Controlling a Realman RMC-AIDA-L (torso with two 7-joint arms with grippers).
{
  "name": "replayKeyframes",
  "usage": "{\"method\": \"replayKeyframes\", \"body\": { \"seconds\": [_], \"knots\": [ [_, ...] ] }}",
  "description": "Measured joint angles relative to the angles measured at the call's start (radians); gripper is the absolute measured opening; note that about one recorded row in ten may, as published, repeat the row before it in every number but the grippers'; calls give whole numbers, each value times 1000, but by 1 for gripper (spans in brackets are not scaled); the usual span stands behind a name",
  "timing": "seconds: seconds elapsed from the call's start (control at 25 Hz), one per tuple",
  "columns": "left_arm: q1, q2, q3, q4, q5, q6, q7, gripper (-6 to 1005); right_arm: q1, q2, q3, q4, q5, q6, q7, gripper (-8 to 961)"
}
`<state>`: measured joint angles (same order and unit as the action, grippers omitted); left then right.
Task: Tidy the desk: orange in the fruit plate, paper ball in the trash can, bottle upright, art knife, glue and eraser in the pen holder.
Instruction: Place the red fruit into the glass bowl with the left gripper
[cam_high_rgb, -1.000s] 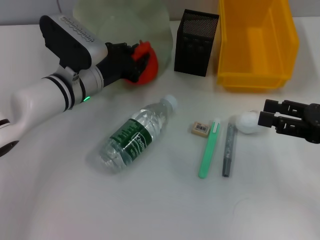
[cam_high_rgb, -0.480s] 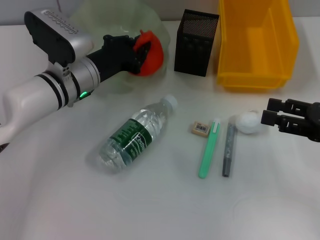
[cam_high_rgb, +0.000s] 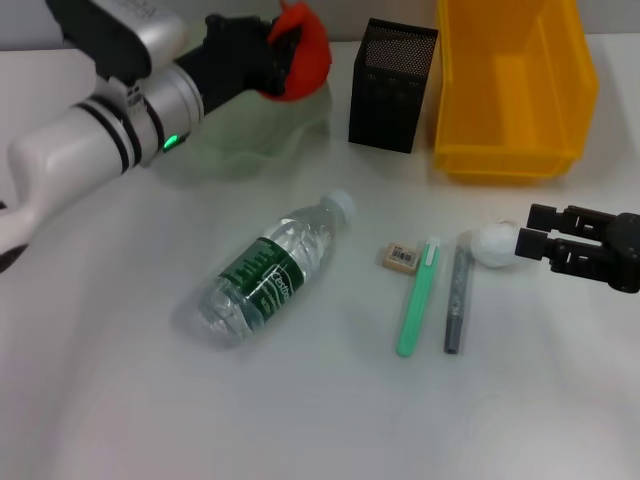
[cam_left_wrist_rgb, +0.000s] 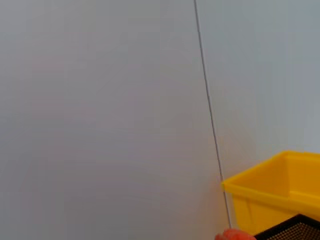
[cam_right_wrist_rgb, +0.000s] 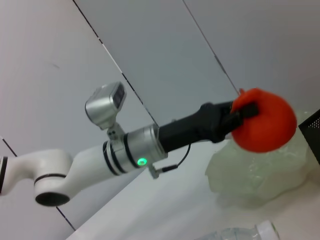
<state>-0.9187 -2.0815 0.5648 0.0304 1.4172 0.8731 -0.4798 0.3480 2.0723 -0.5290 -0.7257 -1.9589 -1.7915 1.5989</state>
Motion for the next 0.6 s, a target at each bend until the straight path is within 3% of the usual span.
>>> {"method": "replayKeyframes", "body": {
  "seconds": [0.24,0.4,0.6],
  "knots": [
    [-56,0,-34,-16,-1,-129,157,84,0,-1,0,32,1,0,-16,720],
    [-43,0,-93,-18,-2,-173,271,75,4,-4,4,70,1,0,-38,719],
    [-34,0,-100,-11,1,-191,298,96,5,-4,0,74,1,-1,-39,719]
  ]
}}
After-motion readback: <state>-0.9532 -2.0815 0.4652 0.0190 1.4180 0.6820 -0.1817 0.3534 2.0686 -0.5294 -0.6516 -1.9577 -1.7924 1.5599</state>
